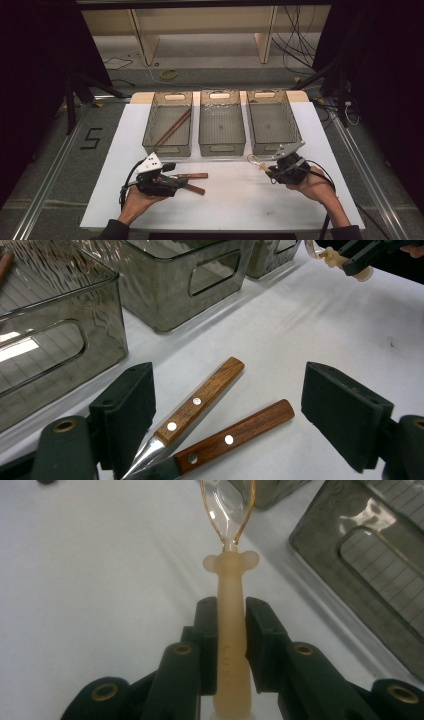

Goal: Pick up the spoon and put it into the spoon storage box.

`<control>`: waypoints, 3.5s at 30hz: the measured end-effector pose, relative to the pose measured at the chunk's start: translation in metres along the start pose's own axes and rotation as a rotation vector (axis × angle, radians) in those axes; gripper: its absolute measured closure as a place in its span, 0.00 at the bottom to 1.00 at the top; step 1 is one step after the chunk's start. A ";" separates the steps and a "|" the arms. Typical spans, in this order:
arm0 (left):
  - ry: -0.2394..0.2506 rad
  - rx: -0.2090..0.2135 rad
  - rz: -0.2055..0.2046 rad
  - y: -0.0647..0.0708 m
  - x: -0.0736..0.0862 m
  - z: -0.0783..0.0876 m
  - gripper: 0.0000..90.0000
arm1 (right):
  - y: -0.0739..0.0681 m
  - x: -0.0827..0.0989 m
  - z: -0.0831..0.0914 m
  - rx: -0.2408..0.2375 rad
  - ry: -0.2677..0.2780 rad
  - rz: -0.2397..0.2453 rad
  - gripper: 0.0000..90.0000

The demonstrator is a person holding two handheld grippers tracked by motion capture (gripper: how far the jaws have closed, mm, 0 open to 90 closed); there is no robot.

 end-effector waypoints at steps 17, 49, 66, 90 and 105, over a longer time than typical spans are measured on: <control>0.020 -0.021 0.006 -0.001 0.001 0.004 0.23 | 0.000 -0.055 -0.007 0.001 0.082 -0.006 0.86; 0.050 -0.029 0.032 -0.002 0.003 0.011 0.23 | 0.010 -0.145 -0.033 0.019 0.128 -0.064 0.86; 0.058 -0.033 0.037 -0.003 0.003 0.012 0.23 | 0.023 -0.168 -0.052 0.032 0.124 -0.130 0.85; 0.051 -0.030 0.035 -0.005 0.003 0.012 0.23 | 0.029 -0.180 -0.082 0.047 0.061 -0.169 0.85; 0.054 -0.034 0.039 -0.006 0.004 0.012 0.23 | 0.025 -0.181 -0.090 0.002 0.045 -0.181 0.71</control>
Point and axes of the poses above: each handheld gripper's, and its own axes: z roughly backward along the jaws, x roughly out of its underside, y roughly to its right, the point moved 2 cm from there along -z, roughly forward along the jaws, and after that the axes turned 4 degrees about -z, right-handed, at the moved point
